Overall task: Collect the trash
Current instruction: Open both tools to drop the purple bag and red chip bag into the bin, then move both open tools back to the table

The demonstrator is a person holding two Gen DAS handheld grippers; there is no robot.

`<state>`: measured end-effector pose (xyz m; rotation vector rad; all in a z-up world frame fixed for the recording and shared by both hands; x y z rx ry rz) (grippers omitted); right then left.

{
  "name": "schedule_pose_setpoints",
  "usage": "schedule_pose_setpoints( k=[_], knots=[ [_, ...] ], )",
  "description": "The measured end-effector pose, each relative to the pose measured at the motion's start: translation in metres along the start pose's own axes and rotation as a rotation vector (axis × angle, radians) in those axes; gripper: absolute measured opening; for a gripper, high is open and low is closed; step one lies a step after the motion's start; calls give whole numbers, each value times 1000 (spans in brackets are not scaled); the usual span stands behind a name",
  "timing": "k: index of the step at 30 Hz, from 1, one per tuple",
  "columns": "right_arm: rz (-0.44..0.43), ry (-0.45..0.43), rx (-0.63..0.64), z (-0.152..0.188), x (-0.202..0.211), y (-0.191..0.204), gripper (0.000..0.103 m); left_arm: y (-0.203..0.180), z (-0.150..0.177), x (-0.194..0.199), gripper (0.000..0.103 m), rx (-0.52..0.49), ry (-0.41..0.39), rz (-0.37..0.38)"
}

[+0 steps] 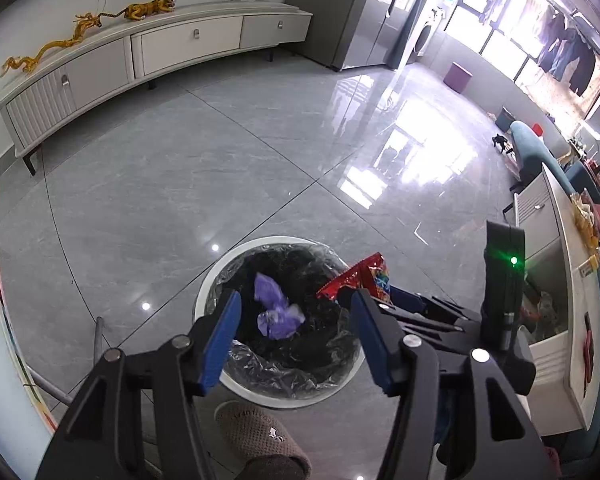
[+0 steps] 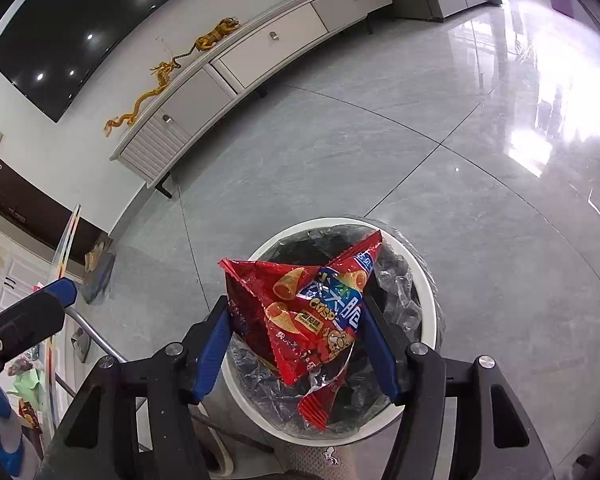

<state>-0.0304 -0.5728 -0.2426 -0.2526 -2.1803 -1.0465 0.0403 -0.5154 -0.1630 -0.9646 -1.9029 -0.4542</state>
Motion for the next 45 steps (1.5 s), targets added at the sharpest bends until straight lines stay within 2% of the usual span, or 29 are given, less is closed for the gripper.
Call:
schedule_pose_setpoints(
  k=[4,8,11,13,23,27,30,35,37,45],
  knots=[
    [13,25,14,-3,-10,4,65,11,6,4,56,25,3,-18],
    [66,92,104,-2,-24,13,68,22,10,11,56,56,-1,-22],
    [67,124,157,1,-30,21,71,31,12,18,56,75,-11,-27],
    [50,119,154,2,-31,24,75,35,12,20,56,89,-16,-26],
    [70,69,164,-4,-14,42,75,57,22,44,56,146,-52,-30],
    [99,27,184,-10,-1,55,75,73,33,61,56,178,-85,-67],
    [118,-12,213,-14,10,73,75,92,41,80,56,213,-123,-103],
    [65,-62,272,-17,27,120,75,135,66,122,56,268,-183,-179],
    [41,-76,303,-16,33,143,75,153,77,138,56,304,-200,-188],
    [-69,-80,431,1,43,236,75,251,154,203,56,480,-263,-305]
  ],
)
Point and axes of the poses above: each gripper's, at about its wrist camera, not at the fingertips, and x roughly against the way its jaws point, y to its left, z to its underside, the point moved 8 cm from there along -x, roughly the way its jaws point, and after that the axes turned 9 degrees about -z, right-handed, at the moved point
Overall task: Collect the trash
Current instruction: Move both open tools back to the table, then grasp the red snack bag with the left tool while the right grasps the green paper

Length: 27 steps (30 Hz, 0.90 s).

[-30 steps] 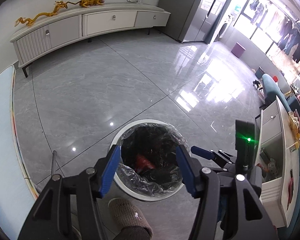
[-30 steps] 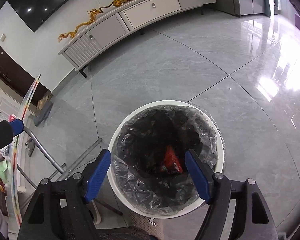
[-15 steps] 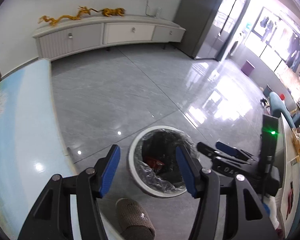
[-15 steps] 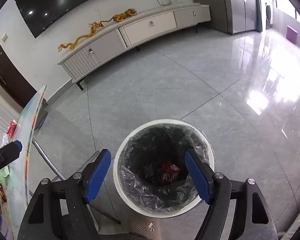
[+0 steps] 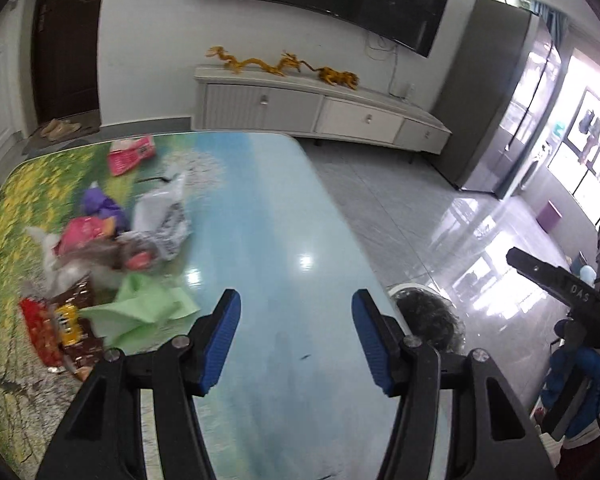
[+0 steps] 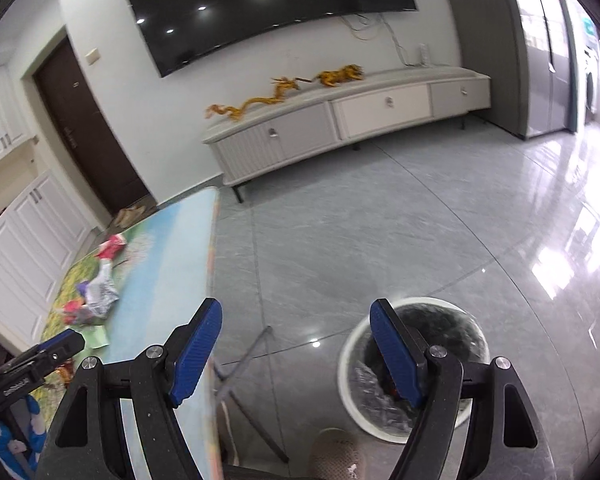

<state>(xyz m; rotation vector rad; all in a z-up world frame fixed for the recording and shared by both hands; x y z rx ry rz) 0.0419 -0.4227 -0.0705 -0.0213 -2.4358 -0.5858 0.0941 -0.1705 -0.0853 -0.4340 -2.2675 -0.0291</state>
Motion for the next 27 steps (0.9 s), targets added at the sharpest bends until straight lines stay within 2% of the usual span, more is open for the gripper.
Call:
schedule_pose_setpoints(
  k=[7,11,14,21,27],
  knots=[
    [-152,65,109,8,-26,88,75,122,20,21,55,169,-18,-121],
    [-215,128,167,22,-50,130,75,167,32,19,55,254,8,-156],
    [-270,179,193,36,-66,157,75,190,41,15,55,304,27,-155],
    [-404,296,211,69,-96,211,75,206,39,-12,55,374,68,-126],
    [-464,362,261,87,-120,252,75,218,35,-28,55,402,81,-126]
  ],
)
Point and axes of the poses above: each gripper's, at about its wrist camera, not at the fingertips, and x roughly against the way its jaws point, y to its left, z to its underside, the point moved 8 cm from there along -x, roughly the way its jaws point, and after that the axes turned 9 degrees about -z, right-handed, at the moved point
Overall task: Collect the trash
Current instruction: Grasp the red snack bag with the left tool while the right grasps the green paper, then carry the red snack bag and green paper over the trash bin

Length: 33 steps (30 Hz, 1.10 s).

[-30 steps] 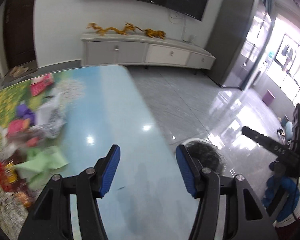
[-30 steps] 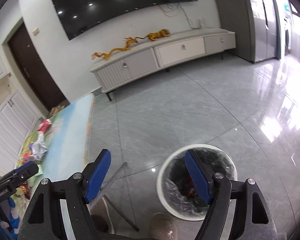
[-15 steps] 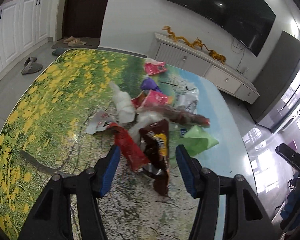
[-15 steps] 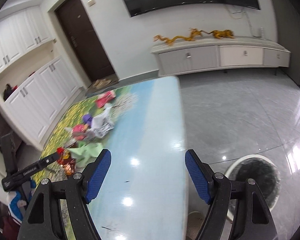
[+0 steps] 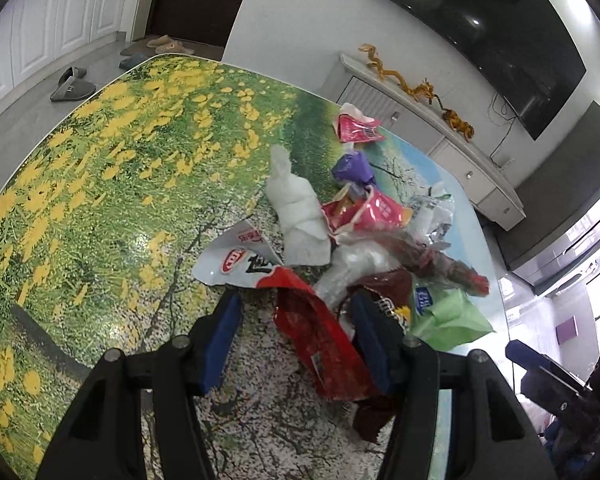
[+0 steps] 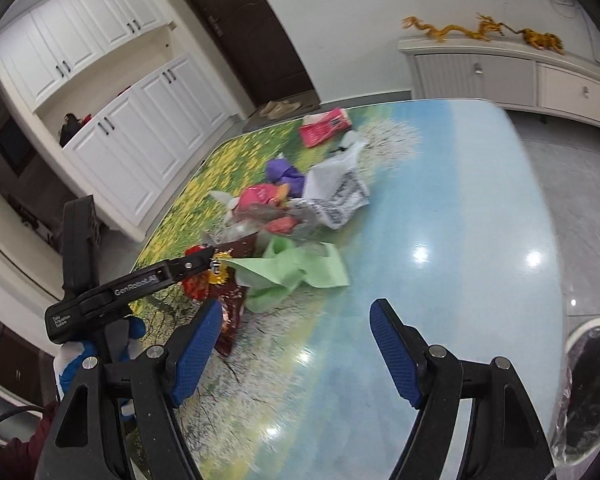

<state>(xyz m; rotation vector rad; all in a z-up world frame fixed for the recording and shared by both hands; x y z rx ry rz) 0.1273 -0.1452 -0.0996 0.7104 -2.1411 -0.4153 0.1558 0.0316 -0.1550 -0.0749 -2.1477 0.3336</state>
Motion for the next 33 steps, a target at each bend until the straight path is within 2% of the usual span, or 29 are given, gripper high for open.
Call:
schedule_pose_setpoints(
  k=[4,8,11,14,15,18,24,33],
  knots=[
    [13,26,58,-8,-21,8,72,3,-1,-3,51,9,-1,17],
    [18,43,88,-14,-40,10,63,4,1,-2,38,20,4,48],
    [29,59,99,-13,-51,7,54,4,5,2,30,20,1,68],
    [16,54,90,-10,-53,3,38,3,8,8,24,11,-13,76],
    [10,51,88,-10,-53,3,30,3,9,11,23,10,-19,77],
    [-8,41,83,-6,-46,2,22,3,11,21,23,10,-34,84],
    [-39,8,88,3,-19,6,19,-4,17,44,22,-12,-75,82],
    [-41,-72,49,14,31,5,19,-15,25,78,20,-32,-132,85]
  ],
)
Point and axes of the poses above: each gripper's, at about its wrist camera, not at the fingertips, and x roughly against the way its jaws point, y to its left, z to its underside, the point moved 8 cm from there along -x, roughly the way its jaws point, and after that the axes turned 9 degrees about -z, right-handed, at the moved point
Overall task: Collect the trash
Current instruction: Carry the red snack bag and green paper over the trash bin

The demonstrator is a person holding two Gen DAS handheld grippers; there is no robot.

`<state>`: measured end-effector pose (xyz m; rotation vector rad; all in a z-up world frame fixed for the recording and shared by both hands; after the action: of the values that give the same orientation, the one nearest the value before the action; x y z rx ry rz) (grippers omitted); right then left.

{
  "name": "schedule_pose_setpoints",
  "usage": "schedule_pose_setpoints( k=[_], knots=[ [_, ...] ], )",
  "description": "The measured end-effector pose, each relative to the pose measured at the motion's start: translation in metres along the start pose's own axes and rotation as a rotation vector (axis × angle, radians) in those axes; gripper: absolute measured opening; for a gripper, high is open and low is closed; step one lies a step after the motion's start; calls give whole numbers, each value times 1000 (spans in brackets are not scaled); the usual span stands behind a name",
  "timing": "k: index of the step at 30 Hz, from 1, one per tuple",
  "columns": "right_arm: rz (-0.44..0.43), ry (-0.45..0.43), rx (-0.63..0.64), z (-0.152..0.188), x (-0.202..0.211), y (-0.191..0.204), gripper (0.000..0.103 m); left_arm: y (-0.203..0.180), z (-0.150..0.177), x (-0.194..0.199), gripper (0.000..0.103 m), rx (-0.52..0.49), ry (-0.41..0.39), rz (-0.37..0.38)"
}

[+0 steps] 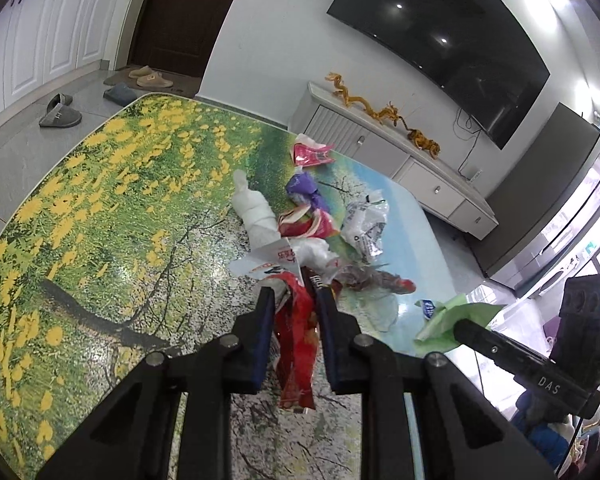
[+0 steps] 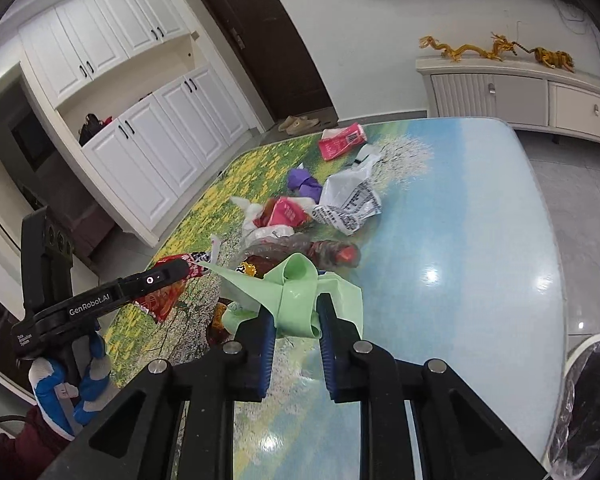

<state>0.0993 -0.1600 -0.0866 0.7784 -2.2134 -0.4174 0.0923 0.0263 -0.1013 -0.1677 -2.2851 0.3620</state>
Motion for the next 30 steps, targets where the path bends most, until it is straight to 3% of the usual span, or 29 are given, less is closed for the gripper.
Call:
schedule_pose_setpoints(
  k=[9,16,22,30],
  knots=[
    [16,-103,-48,2,55,-15,19,-26,-8,40,18,-28,-65,24],
    [42,-190,-101,4,100,-40,19,-71,-13,53,16,-68,-84,81],
    [107,-288,-171,11,153,-79,19,-134,-14,48,16,-152,-68,147],
    [275,-405,-311,39,231,-157,19,-264,11,14,16,-335,21,276]
  ],
)
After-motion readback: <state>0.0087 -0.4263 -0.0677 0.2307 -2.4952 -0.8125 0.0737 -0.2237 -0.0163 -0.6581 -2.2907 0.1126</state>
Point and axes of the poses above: each gripper's, at about its wrist camera, not at the fingertips, and x roughly against the way its jaws point, y to its left, z to its underside, the point moved 8 cm from there along -x, roughly the way its jaws point, and after that the axes turned 9 degrees about -z, right-handed, at the moved point
